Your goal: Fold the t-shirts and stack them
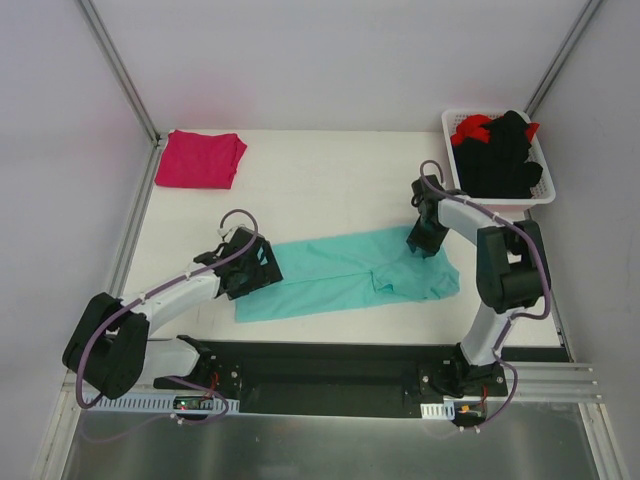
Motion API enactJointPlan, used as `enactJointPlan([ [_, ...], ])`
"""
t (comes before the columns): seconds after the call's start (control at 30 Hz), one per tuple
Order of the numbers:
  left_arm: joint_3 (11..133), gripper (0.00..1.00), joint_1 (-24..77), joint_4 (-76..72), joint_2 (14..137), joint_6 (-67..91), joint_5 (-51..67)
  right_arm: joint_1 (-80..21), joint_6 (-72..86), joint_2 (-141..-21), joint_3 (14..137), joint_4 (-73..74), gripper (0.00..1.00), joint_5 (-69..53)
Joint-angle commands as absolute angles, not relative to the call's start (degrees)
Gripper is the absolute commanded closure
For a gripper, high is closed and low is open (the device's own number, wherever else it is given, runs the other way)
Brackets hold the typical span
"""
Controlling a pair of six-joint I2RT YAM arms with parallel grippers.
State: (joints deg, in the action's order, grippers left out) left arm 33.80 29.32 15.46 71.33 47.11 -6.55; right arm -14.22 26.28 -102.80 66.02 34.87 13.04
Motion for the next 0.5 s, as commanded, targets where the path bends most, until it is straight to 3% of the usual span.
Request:
enactJointPlan([
  [0.0,33.0,0.01,30.5,20.7,68.3,48.2,-6.6,-12.8,24.3,-106.6,72.4,35.9,0.62,10.3],
  [0.47,37.7,0.01,41.6,24.6,69.5,55.2,-10.0,-14.0,18.2,-119.3,93.2,39.9,0.66,-2.1],
])
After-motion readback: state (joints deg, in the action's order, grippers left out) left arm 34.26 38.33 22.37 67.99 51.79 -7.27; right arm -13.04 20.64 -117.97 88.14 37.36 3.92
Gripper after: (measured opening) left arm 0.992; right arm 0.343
